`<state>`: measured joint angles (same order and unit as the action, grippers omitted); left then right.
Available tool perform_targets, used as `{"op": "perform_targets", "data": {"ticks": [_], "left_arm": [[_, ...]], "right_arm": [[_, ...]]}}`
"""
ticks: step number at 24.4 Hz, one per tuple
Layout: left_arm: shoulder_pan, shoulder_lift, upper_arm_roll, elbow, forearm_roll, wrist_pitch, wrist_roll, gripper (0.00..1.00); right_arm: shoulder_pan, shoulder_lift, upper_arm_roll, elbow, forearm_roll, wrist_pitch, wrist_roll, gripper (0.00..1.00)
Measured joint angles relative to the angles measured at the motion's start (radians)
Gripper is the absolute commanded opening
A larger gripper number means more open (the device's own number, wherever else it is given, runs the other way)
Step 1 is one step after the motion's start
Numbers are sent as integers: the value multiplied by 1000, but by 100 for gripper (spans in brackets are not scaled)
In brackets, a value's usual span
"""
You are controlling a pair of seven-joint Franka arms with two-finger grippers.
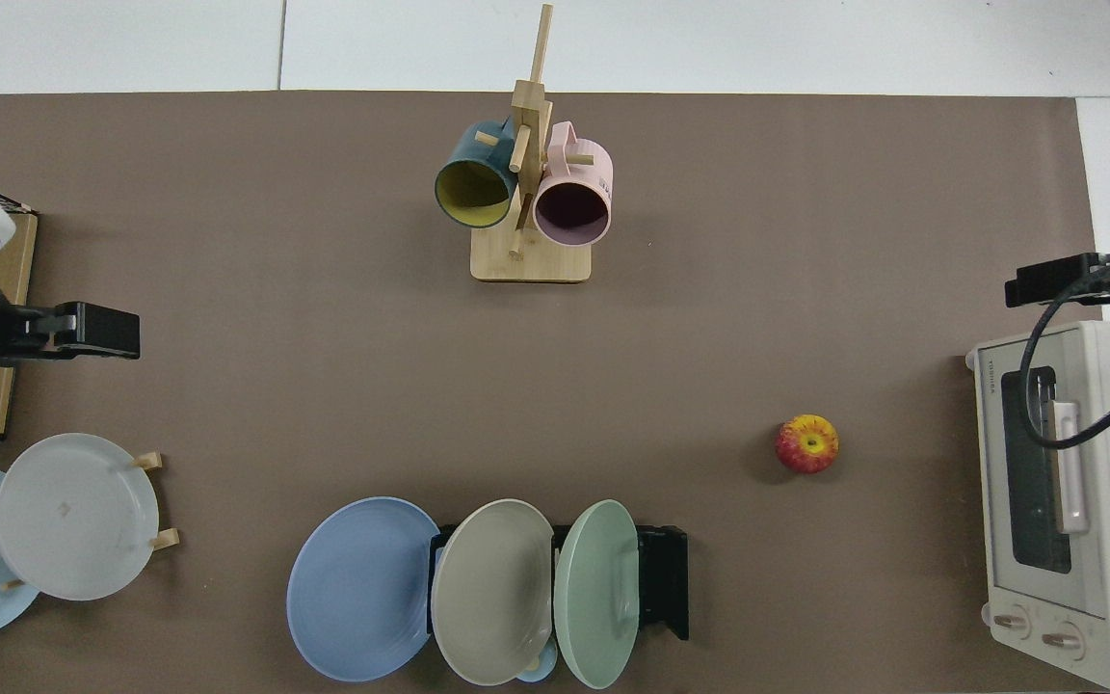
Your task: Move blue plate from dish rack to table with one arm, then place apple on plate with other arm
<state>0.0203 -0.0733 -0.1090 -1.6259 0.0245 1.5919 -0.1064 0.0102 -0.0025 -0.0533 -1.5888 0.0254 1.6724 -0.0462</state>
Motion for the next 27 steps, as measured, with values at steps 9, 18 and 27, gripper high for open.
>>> {"op": "perform_targets", "data": {"ticks": [9, 18, 27], "left_arm": [[0, -3, 1, -2, 0, 0, 1, 100], [0, -10, 1, -15, 0, -8, 3, 100], [0, -42, -3, -61, 0, -8, 8, 100]], "right_arm": [[0, 0, 0, 0, 0, 0, 0, 100], [0, 0, 0, 0, 0, 0, 0, 100], [0, 0, 0, 0, 0, 0, 0, 100]]}}
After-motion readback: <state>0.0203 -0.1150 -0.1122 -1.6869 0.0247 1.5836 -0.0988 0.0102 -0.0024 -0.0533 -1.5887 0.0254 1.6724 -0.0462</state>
